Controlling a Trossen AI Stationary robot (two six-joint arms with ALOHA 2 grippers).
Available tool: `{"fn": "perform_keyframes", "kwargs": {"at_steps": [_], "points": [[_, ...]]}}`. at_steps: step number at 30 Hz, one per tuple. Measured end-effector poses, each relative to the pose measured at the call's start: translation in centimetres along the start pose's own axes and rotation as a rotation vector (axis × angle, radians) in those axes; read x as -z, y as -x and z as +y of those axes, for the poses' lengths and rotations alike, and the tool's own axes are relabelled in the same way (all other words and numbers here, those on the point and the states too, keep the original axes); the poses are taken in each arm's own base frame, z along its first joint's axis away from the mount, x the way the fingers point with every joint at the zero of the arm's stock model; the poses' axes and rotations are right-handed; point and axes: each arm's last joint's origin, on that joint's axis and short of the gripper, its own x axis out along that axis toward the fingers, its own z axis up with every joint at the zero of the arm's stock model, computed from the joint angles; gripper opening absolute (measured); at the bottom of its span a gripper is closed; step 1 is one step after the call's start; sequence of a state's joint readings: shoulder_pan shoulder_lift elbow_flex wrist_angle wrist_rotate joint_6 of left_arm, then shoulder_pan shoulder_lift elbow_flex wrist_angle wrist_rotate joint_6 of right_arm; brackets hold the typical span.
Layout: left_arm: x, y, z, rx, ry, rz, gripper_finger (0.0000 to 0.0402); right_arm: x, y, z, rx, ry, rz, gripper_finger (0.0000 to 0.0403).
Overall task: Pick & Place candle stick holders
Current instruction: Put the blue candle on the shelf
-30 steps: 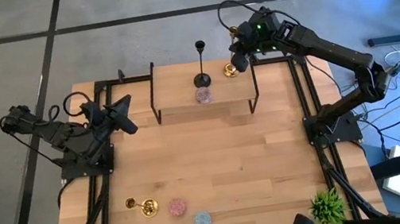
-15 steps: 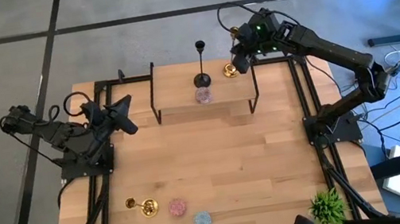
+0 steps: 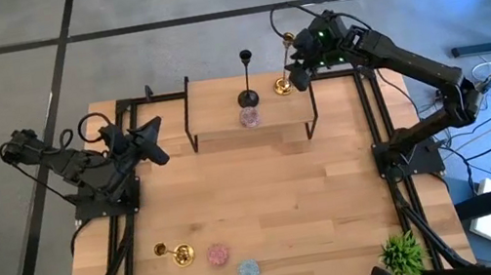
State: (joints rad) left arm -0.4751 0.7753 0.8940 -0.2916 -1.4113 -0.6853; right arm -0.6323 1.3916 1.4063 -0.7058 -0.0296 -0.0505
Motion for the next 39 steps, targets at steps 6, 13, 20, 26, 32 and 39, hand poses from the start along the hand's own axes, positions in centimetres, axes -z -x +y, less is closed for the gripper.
{"fn": "perform_keyframes", "kwargs": {"at_steps": [6,13,20,26,32,39], "points": [[0.0,0.0,0.0,0.0,-0.009,0.0,0.0002,0.4,1.8,0.1,0.0,-0.01,0.012,0.0217],[0.0,0.0,0.0,0.0,-0.03,0.0,0.0003,1.8,4.2,0.3,-0.022,-0.04,0.101,0.0218],[0.1,0.0,-0.1,0.051,-0.068,0.038,0.0001,3.2,6.2,1.6,-0.305,-0.142,0.21,0.0218],[0.2,0.1,-0.2,0.137,-0.117,0.098,0.0001,3.8,7.2,5.3,-0.561,-0.181,0.306,0.0217],[-0.2,0.2,-0.1,0.216,-0.117,0.144,0.0003,4.2,8.4,10.7,-0.713,-0.162,0.376,0.0217],[-0.3,0.4,-0.1,0.312,-0.126,0.2,0.0002,4.9,9.9,16.9,-0.791,-0.162,0.375,0.0217]]}}
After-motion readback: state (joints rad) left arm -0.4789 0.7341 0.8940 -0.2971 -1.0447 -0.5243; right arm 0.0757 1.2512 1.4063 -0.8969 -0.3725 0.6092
